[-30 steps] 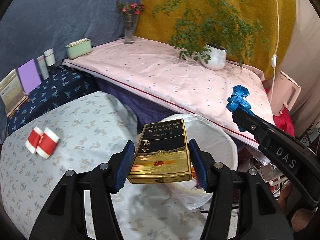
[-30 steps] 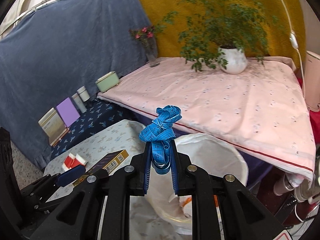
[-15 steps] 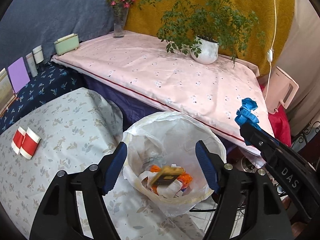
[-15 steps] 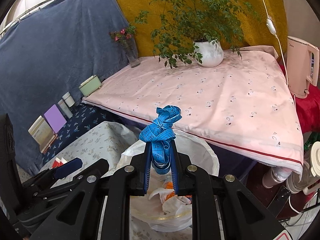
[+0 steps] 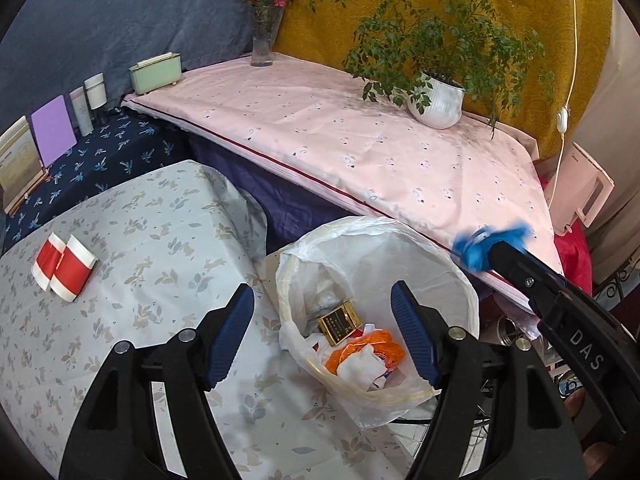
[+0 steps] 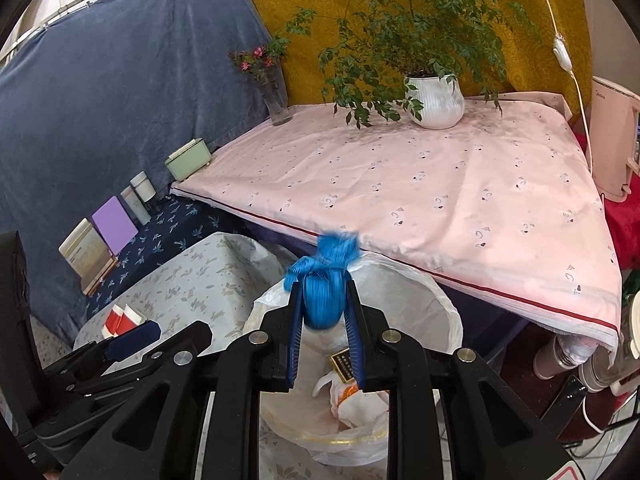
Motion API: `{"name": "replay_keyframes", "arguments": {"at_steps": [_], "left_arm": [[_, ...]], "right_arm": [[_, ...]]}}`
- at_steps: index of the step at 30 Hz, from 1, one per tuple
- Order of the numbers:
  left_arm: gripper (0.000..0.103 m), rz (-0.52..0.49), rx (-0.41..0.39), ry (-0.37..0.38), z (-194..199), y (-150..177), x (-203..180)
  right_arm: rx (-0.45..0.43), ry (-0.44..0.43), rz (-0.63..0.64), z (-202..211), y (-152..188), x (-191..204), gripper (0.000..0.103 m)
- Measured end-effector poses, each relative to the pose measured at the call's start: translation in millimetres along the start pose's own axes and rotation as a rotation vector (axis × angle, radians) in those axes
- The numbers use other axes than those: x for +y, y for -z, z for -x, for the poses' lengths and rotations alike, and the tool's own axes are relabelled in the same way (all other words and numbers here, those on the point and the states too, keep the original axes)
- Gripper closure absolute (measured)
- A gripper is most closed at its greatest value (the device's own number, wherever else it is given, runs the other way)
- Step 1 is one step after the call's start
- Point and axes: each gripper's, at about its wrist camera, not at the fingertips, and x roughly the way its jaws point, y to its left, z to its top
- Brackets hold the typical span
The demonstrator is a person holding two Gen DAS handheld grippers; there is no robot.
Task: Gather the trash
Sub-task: 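Open both grippers to drop the box and strap into the bin, then move both open grippers to the two red-and-white paper cups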
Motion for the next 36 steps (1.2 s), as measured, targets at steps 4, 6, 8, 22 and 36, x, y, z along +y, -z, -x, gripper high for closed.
{"name": "replay_keyframes", "arguments": {"at_steps": [4,6,8,22,36], "left_arm": [[0.033,0.015,-0.002,-0.006,1.3,-0.7,8.3],[0.031,0.022,-0.007,-0.01,2.5,-0.9,12.4],[0.031,0.028,-0.01,-0.016,3.8,-1.1,16.3],[0.031,0.088,-0.036,-0.053,19.2,1.0,55.6],[0.031,0.186,-0.059,-0.114,40.5,12.4,125.3]], "right_arm": [[-0.009,-0.002,0.002,-1.3,-1.8,5.8,0.072],[-0.011,-0.006,0.005,-1.0,-2.3,9.8,0.07],[-0.011,-0.01,0.01,-0.9,-2.4,13.6,0.069],[-0.006,-0.045,0.07,-1.3,-0.4,58.1,0.064],[0.023,-0.105,0.159,-12.6,10.6,126.9,0.064]]}}
